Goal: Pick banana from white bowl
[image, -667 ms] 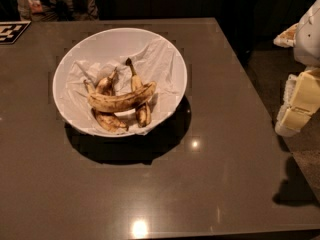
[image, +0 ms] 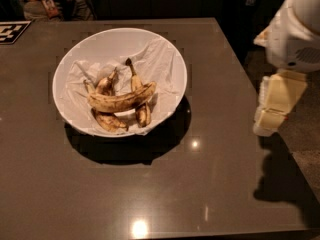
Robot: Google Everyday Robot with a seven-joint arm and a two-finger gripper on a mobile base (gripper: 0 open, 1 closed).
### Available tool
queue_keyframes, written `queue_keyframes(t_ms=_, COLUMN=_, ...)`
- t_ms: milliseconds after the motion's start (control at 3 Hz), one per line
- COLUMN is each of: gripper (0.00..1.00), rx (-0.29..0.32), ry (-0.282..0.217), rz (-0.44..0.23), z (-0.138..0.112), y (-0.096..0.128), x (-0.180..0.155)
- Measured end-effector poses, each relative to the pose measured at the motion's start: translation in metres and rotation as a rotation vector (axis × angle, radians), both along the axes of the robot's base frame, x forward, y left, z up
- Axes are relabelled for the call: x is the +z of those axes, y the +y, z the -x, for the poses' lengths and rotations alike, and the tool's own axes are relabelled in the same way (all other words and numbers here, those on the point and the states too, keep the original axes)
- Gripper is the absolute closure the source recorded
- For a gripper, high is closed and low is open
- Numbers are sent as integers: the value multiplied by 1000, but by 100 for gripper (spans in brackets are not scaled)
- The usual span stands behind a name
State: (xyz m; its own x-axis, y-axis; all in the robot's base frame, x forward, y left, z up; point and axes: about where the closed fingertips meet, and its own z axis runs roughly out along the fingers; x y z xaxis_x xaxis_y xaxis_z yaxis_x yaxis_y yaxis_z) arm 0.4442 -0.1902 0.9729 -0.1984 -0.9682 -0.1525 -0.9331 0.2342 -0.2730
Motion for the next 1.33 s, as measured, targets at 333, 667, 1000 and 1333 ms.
queue_keyframes(t_ms=333, gripper=0, rx=50, ry=31, rz=106, z=-14, y=59, x=-14)
queue_keyframes(t_ms=667, gripper=0, rx=87, ry=85, rz=199, z=-35, y=116, x=-32)
queue_keyframes(t_ms=1000, gripper=0, rx=102, ry=68, rz=195, z=-38, y=126, x=-30)
queue_keyframes(t_ms=1333, gripper=0, rx=161, ry=56, rz=175, z=-45, y=143, x=-32)
